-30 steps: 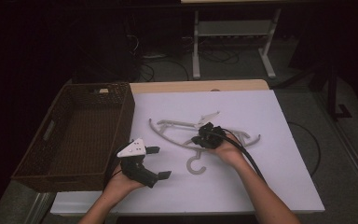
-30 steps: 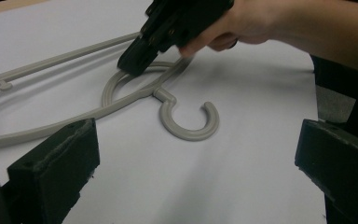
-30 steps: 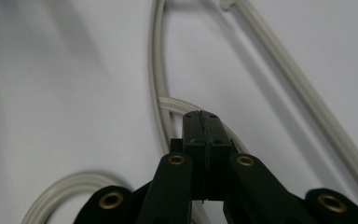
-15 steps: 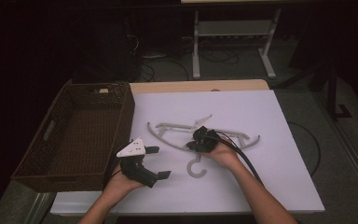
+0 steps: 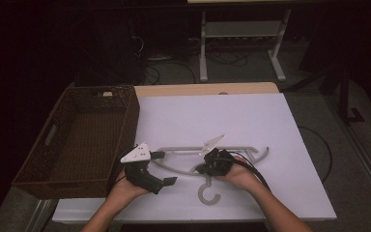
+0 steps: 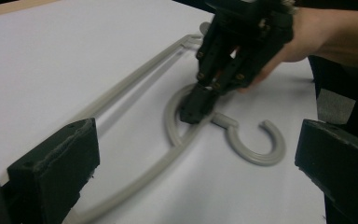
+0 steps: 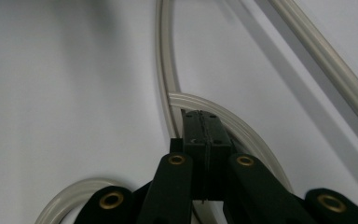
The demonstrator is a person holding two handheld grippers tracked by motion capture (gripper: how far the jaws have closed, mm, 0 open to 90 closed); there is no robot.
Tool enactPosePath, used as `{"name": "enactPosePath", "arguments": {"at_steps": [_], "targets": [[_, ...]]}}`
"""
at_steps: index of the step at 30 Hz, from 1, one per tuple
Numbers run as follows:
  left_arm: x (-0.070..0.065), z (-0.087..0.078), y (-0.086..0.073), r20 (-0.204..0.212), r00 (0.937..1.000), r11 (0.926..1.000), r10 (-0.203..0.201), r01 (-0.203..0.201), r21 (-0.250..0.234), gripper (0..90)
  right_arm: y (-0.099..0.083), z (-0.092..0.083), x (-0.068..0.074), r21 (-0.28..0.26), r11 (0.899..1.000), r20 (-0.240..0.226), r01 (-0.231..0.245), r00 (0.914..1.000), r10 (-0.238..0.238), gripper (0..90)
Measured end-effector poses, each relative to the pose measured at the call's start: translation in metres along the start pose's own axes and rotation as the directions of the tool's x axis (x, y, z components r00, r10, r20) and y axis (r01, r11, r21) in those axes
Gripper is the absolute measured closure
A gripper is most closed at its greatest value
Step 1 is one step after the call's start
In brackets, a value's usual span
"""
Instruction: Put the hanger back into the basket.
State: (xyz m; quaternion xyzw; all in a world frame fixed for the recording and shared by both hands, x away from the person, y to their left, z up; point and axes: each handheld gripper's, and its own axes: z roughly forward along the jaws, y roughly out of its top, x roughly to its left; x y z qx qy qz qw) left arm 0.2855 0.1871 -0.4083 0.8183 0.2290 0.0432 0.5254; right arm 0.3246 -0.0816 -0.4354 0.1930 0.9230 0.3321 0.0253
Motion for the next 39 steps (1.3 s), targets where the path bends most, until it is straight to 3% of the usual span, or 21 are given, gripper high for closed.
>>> {"name": "enactPosePath", "arguments": {"at_steps": [6,10,12,13,15,16,22,25,26,27,31,33,39], "targets": [[-0.001,0.001,0.0,0.004,1.0,1.0,0.007,-0.007,0.006,0.0,-0.012,-0.007,0.018,0.004,0.999,-0.033,0.043,0.9985,-0.043,89.5],[-0.002,0.002,0.0,0.01,0.9999,0.9999,0.007,-0.007,0.011,0.0,-0.014,-0.015,0.018,-0.039,0.998,-0.002,0.039,0.9993,-0.039,88.1],[-0.002,0.003,0.0,0.012,0.9998,0.9997,0.016,-0.016,0.019,0.0,-0.014,-0.024,0.016,-0.086,0.996,0.007,0.006,1.0,-0.005,79.7],[-0.003,0.003,0.001,0.014,0.9997,0.9995,0.018,-0.018,0.026,0.0,-0.016,-0.03,0.018,-0.104,0.994,0.012,-0.038,0.9992,0.039,72.8],[-0.003,0.006,0.0,0.02,0.9994,0.9989,0.028,-0.029,0.035,0.0,-0.021,-0.04,0.019,-0.143,0.987,0.019,-0.079,0.9964,0.082,65.1],[-0.003,0.007,0.0,0.025,0.9992,0.9984,0.032,-0.033,0.045,0.0,-0.025,-0.045,0.018,-0.168,0.982,0.035,-0.084,0.9952,0.091,56.9],[-0.006,0.015,-0.001,0.044,0.9963,0.9921,0.073,-0.077,0.099,0.0,-0.052,-0.076,0.018,-0.243,0.961,0.131,-0.133,0.9771,0.168,33.0],[-0.007,0.022,-0.002,0.061,0.9931,0.9848,0.101,-0.108,0.136,0.0,-0.068,-0.092,0.017,-0.291,0.944,0.164,-0.154,0.9642,0.208,27.0],[-0.006,0.025,-0.002,0.07,0.9921,0.9824,0.105,-0.114,0.148,0.0,-0.079,-0.101,0.017,-0.306,0.937,0.193,-0.167,0.9532,0.233,24.4],[-0.006,0.027,-0.002,0.078,0.9906,0.9783,0.112,-0.124,0.166,0.0,-0.079,-0.101,0.017,-0.306,0.937,0.193,-0.167,0.9532,0.233,24.4],[-0.007,0.038,-0.004,0.1,0.9834,0.9569,0.152,-0.171,0.234,0.0,-0.098,-0.112,0.018,-0.329,0.922,0.22,-0.204,0.9329,0.285,23.4],[-0.007,0.043,-0.005,0.114,0.9791,0.945,0.168,-0.193,0.264,0.0,-0.105,-0.116,0.018,-0.33,0.92,0.232,-0.213,0.9259,0.298,23.4],[-0.006,0.054,-0.004,0.133,0.9759,0.9386,0.173,-0.204,0.278,6.6,-0.111,-0.12,0.014,-0.346,0.91,0.242,-0.228,0.9156,0.321,23.6]]}}
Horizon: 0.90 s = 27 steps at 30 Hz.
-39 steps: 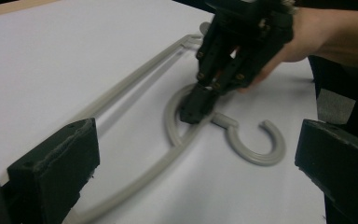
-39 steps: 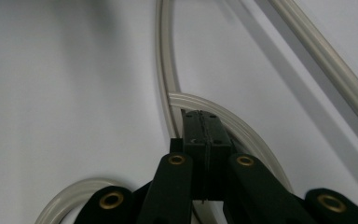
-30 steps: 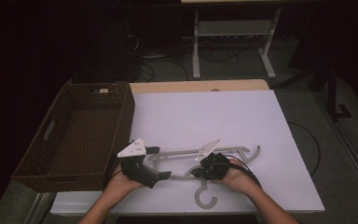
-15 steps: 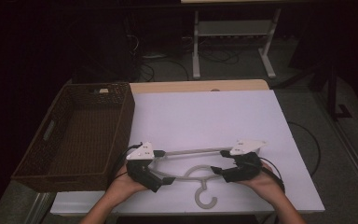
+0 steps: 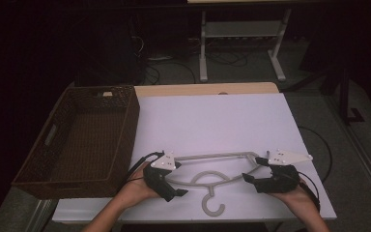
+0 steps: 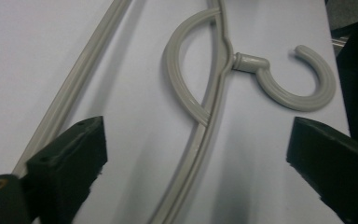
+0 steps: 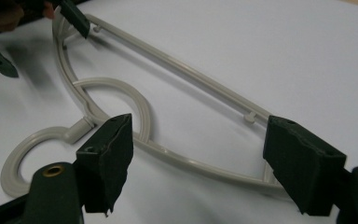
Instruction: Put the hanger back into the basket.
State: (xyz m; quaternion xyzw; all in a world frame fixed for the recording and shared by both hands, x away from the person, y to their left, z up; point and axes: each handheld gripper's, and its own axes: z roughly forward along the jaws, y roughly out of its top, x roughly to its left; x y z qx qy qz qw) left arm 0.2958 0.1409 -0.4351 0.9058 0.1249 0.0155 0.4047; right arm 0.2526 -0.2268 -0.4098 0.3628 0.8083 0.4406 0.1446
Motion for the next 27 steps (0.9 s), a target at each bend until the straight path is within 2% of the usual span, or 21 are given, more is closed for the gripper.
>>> {"name": "enactPosePath", "arguments": {"at_steps": [5,7,12,13,18,21,23,27], "targets": [[0.0,0.005,0.0,0.027,0.9992,0.9994,0.03,-0.031,0.019,19.7,0.0,0.001,-0.002,-0.009,1.0,-0.001,-0.003,1.0,0.003,23.5],[0.0,0.007,0.0,0.022,0.9986,0.9984,0.047,-0.048,0.029,27.2,0.0,0.001,-0.002,-0.009,1.0,0.002,-0.001,1.0,0.001,23.5],[0.001,0.009,0.002,0.032,0.9977,0.997,0.059,-0.061,0.048,42.7,-0.001,0.001,-0.003,-0.006,1.0,0.006,0.003,1.0,-0.003,23.5],[0.001,0.01,0.002,0.033,0.997,0.9961,0.071,-0.072,0.05,42.7,-0.001,0.001,-0.003,-0.006,1.0,0.006,0.003,1.0,-0.003,23.5],[0.002,0.012,0.004,0.05,0.9952,0.9942,0.084,-0.087,0.062,54.1,-0.001,0.0,-0.003,-0.011,1.0,0.008,-0.003,1.0,0.003,23.0],[0.002,0.014,0.004,0.068,0.994,0.9931,0.085,-0.09,0.075,58.7,-0.001,0.0,-0.004,-0.018,1.0,0.023,-0.007,0.9997,0.008,16.5],[0.001,0.016,0.003,0.071,0.9927,0.9901,0.097,-0.104,0.095,61.7,-0.001,0.001,-0.005,-0.016,1.0,0.022,-0.007,0.9997,0.008,15.1],[0.001,0.016,0.003,0.064,0.992,0.9884,0.109,-0.115,0.099,65.6,-0.001,0.001,-0.004,-0.014,1.0,0.022,-0.003,0.9998,0.004,14.9]]}}
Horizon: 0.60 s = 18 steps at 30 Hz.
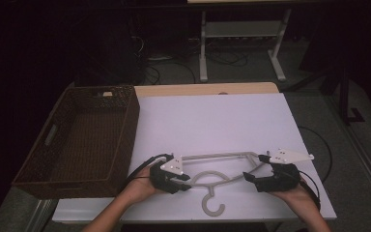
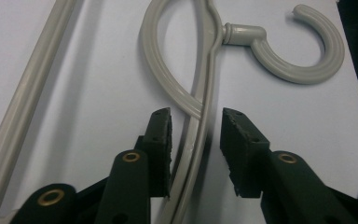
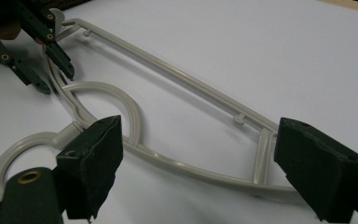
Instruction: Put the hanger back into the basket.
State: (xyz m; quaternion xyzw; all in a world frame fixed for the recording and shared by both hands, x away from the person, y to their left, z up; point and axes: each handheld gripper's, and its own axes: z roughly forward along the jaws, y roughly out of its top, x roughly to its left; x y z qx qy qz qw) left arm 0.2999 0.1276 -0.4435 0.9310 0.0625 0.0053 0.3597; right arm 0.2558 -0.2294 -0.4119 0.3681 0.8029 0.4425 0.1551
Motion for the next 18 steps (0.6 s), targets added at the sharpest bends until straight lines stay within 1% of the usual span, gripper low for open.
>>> {"name": "enactPosePath", "arguments": {"at_steps": [5,9,12,14,18], "targets": [[0.0004,0.0006,0.0015,0.014,0.9998,0.9998,0.015,-0.015,0.009,72.4,0.0,0.0002,0.0001,0.001,1.0,0.004,-0.002,1.0,0.002,14.9],[0.0001,0.0007,0.0019,0.016,0.9998,0.9998,0.012,-0.012,0.015,77.1,-0.0002,-0.0003,-0.0007,-0.001,1.0,0.005,-0.002,1.0,0.002,15.0],[0.0001,0.0007,0.0015,0.018,0.9997,0.9998,0.016,-0.016,0.013,77.3,-0.0004,-0.0003,-0.0009,-0.001,1.0,0.004,-0.003,1.0,0.003,15.1],[-0.0001,0.0004,0.0013,0.016,0.9995,0.9995,0.028,-0.028,0.013,77.1,-0.0004,-0.0003,-0.0007,0.0,1.0,0.004,-0.001,1.0,0.001,15.1],[-0.0001,-0.0002,0.0012,0.023,0.9993,0.9994,0.029,-0.029,0.017,74.7,-0.0005,-0.0008,-0.0005,-0.002,1.0,0.003,-0.002,1.0,0.002,15.3]]}}
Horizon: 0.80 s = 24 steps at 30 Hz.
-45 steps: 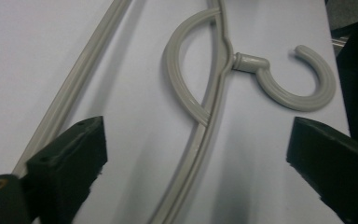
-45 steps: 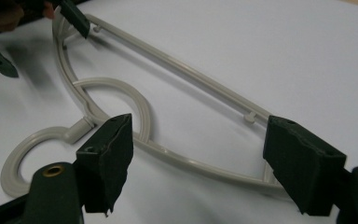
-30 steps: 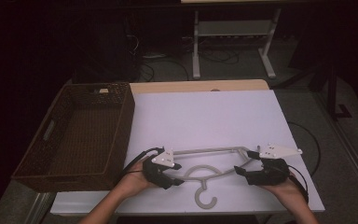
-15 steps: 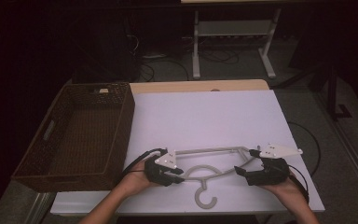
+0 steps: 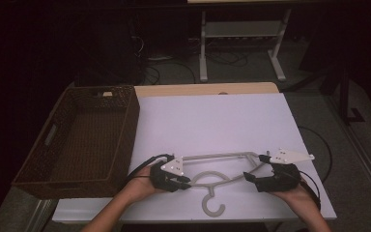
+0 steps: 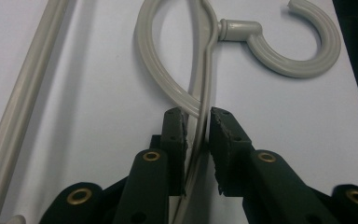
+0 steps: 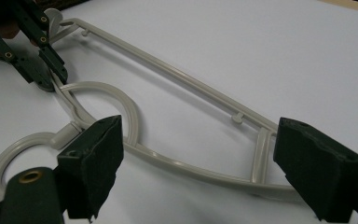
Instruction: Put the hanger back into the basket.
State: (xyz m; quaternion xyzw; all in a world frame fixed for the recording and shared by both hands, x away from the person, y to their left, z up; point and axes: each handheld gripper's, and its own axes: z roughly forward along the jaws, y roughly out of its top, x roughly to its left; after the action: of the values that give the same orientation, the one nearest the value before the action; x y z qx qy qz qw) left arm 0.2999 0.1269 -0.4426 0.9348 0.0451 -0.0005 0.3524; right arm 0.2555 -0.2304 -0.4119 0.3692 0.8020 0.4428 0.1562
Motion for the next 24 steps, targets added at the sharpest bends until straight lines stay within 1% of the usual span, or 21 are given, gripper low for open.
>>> {"name": "enactPosePath", "arguments": {"at_steps": [3,6,7,9,12,13,14,17,19,21,24], "targets": [[-0.0003,0.0001,-0.0001,0.0,1.0,1.0,0.001,-0.001,0.003,73.5,0.0,-0.0001,-0.0003,0.004,1.0,-0.001,-0.005,1.0,0.005,15.4],[-0.0007,0.0006,-0.0001,-0.002,1.0,1.0,0.007,-0.007,0.002,75.8,-0.0001,-0.0002,-0.0004,0.004,1.0,-0.001,-0.008,1.0,0.008,15.5],[-0.0008,0.0006,0.0,-0.004,0.9999,0.9999,0.014,-0.014,0.002,77.7,-0.0001,-0.0002,-0.0003,0.005,1.0,-0.001,-0.009,1.0,0.009,15.6],[-0.0016,0.0005,0.0008,-0.006,0.9998,0.9998,0.02,-0.02,0.009,78.4,0.0001,0.0001,-0.0003,0.003,1.0,-0.001,-0.003,1.0,0.003,15.6],[-0.0027,0.0004,0.0016,-0.009,0.9988,0.9987,0.048,-0.048,0.013,79.8,0.0003,0.0002,-0.0002,0.0,1.0,0.0,0.001,1.0,-0.001,15.7],[-0.003,0.0004,0.0019,-0.005,0.9989,0.9989,0.046,-0.046,0.013,81.4,0.0003,0.0004,-0.0003,0.001,1.0,0.001,0.002,1.0,-0.002,15.7],[-0.0021,0.0004,0.0028,-0.006,0.9999,0.9998,0.013,-0.013,0.016,82.1,0.0004,0.0003,-0.0002,0.001,1.0,0.002,-0.001,1.0,0.001,15.7],[-0.0021,0.0001,0.0032,-0.008,0.9999,0.9997,0.013,-0.013,0.02,82.2,0.0008,-0.0009,-0.0002,-0.001,1.0,0.005,-0.003,1.0,0.003,15.8],[-0.0022,0.0004,0.0037,-0.009,1.0,0.9998,-0.002,0.002,0.019,82.2,0.001,-0.0015,-0.001,-0.008,1.0,0.006,-0.006,1.0,0.006,15.8],[-0.0028,0.0001,0.0047,-0.01,0.9999,0.9997,0.0,0.0,0.025,82.3,0.0009,-0.0023,-0.0018,-0.012,1.0,0.011,-0.009,0.9999,0.009,15.8],[-0.0033,-0.0015,0.0063,-0.018,0.9998,0.9999,-0.003,0.004,0.016,82.3,0.0011,-0.0034,-0.0026,-0.016,1.0,0.014,-0.013,0.9998,0.013,15.9]]}}
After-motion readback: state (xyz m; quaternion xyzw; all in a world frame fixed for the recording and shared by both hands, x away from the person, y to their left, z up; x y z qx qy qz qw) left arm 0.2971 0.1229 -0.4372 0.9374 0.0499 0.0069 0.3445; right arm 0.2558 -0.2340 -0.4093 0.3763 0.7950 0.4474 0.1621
